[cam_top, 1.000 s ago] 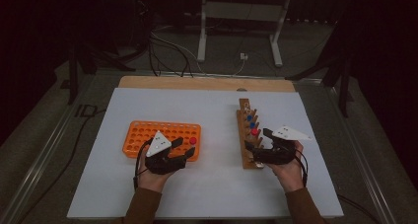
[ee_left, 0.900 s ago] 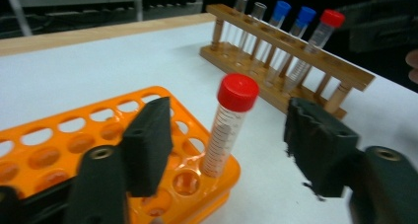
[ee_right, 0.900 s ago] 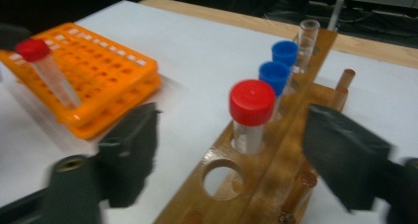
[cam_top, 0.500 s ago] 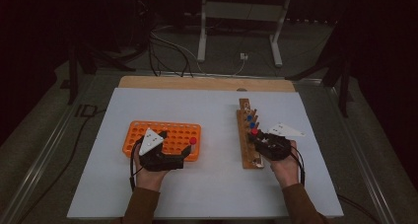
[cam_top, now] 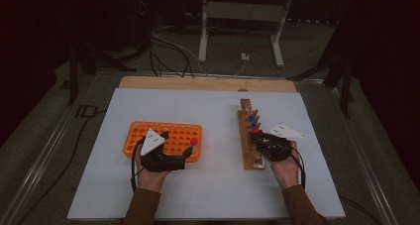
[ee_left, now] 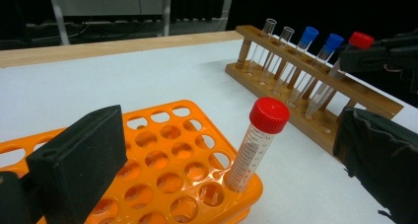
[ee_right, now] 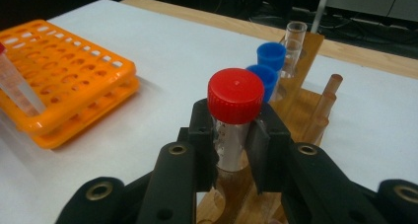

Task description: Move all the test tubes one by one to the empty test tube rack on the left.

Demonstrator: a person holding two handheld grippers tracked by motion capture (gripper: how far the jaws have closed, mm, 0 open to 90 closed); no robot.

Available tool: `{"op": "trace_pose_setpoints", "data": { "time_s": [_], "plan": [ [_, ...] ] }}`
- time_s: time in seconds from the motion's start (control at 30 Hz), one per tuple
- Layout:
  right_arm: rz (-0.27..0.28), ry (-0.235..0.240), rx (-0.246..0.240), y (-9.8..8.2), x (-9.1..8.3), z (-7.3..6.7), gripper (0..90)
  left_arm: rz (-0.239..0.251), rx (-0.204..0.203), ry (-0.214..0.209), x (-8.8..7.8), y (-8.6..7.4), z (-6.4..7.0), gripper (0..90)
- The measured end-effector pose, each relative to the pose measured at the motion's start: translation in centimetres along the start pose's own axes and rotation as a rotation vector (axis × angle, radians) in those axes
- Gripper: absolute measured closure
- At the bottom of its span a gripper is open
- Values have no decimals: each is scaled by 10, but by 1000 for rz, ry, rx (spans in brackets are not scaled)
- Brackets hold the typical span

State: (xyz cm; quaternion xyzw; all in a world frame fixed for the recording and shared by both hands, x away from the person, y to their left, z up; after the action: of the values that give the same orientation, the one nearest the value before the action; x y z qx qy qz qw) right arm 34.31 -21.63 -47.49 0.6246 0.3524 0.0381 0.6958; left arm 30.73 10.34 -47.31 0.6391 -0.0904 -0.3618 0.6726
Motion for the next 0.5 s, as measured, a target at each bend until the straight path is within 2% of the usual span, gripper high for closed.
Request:
{"op": "trace_pose_setpoints", "data": {
  "time_s": [0.37,0.5],
  "plan": [
    [59,8,26,12,-16,3,743,4,7,2,0,0,1,5],
    [80,18,49,14,-23,6,743,4,9,4,0,1,1,5]
  ]
}}
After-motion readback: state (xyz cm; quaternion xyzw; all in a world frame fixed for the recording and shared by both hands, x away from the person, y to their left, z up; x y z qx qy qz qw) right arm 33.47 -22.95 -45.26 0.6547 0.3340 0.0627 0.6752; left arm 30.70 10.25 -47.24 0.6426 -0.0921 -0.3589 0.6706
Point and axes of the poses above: each handheld gripper's, and its own axes: x roughly forward along the jaws, y roughly out of its top, z roughly to its right, the point moved 4 cm from there along x, roughly forward along the jaws, and after that the axes turned 1 degree about z, right-handed, at the moved point
